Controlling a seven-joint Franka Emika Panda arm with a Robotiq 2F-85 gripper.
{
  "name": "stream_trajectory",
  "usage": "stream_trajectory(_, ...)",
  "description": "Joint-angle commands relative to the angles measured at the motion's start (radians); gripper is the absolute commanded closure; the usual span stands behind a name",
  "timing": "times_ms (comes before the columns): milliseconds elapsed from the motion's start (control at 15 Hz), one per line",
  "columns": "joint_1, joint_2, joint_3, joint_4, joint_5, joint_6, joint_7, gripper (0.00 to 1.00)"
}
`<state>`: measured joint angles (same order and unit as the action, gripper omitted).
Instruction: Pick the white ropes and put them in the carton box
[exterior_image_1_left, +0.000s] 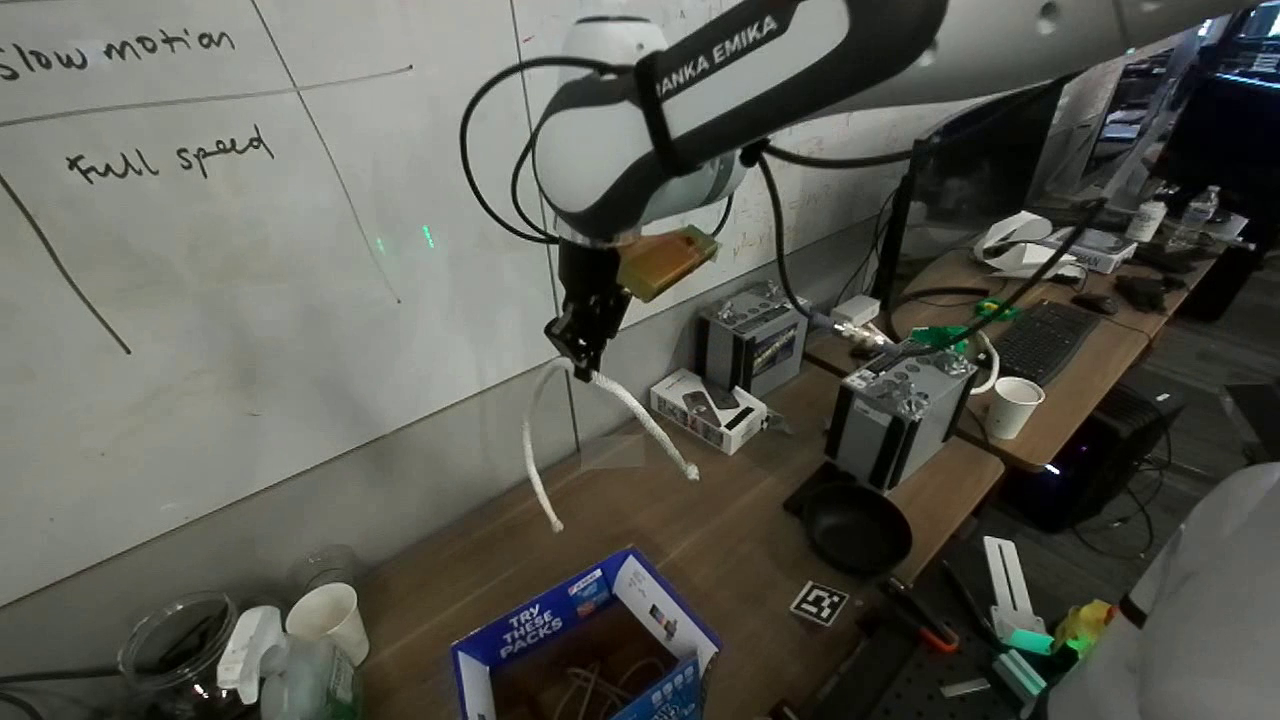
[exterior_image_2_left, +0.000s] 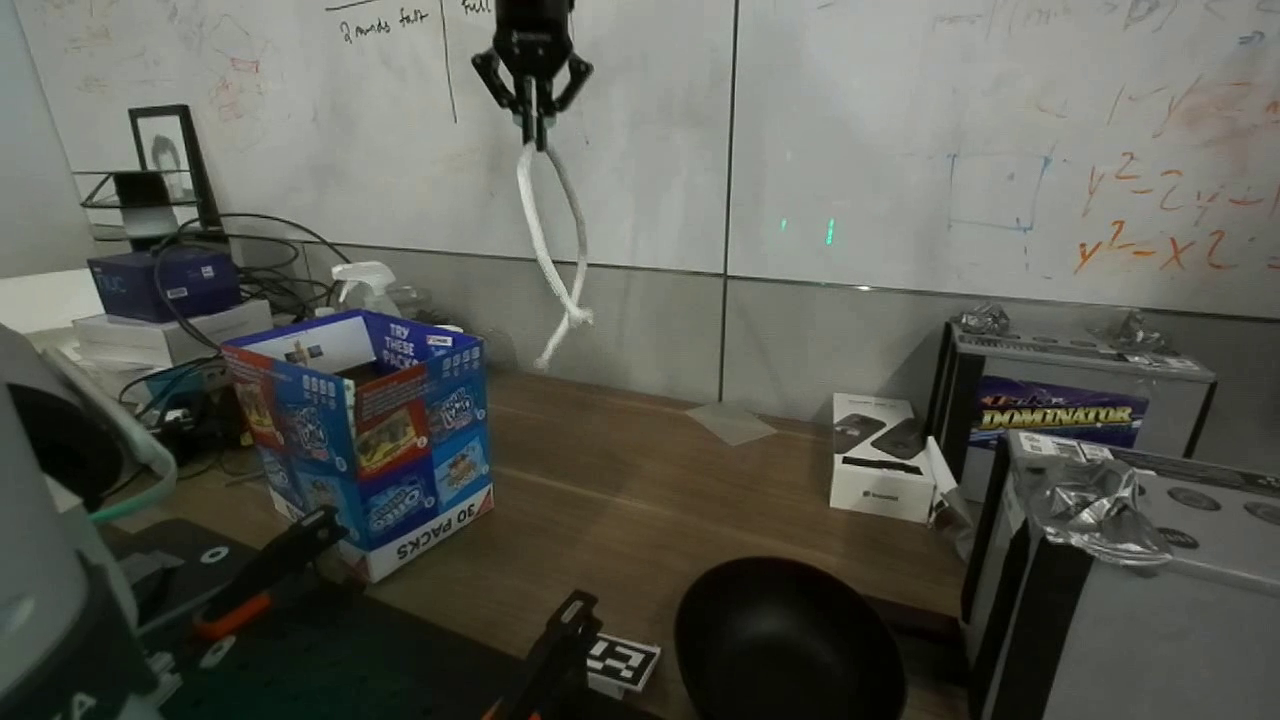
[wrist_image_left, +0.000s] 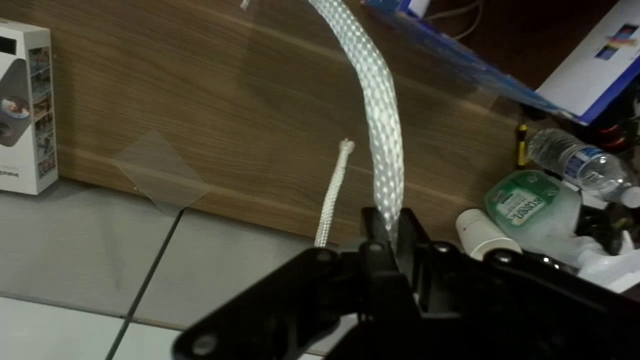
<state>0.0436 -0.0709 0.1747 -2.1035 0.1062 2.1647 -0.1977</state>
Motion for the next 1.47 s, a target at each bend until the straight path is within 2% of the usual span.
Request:
stream_trajectory(0, 0.07, -0.185, 0.001, -0.021, -0.014, -0.148, 0.037, 0.87)
stream_trajectory(400, 0.191, -0.376, 0.034, 0.059, 0.005, -0.495, 0.02, 0.88)
stream_trajectory(533, 0.227, -0.419, 0.048, 0.077, 0.015, -0.572, 0.018, 0.88)
stream_trajectory(667, 0.253, -0.449, 0.063, 0.079, 0.02, -0.601, 0.022, 0.88)
stream_trajectory(1067, 0.304, -0.447, 0.074, 0.027, 0.006, -0.487, -0.075, 0.88)
stream_trajectory(1400, 0.308, -0.402, 0.063, -0.038, 0.009, -0.428, -0.133, 0.88)
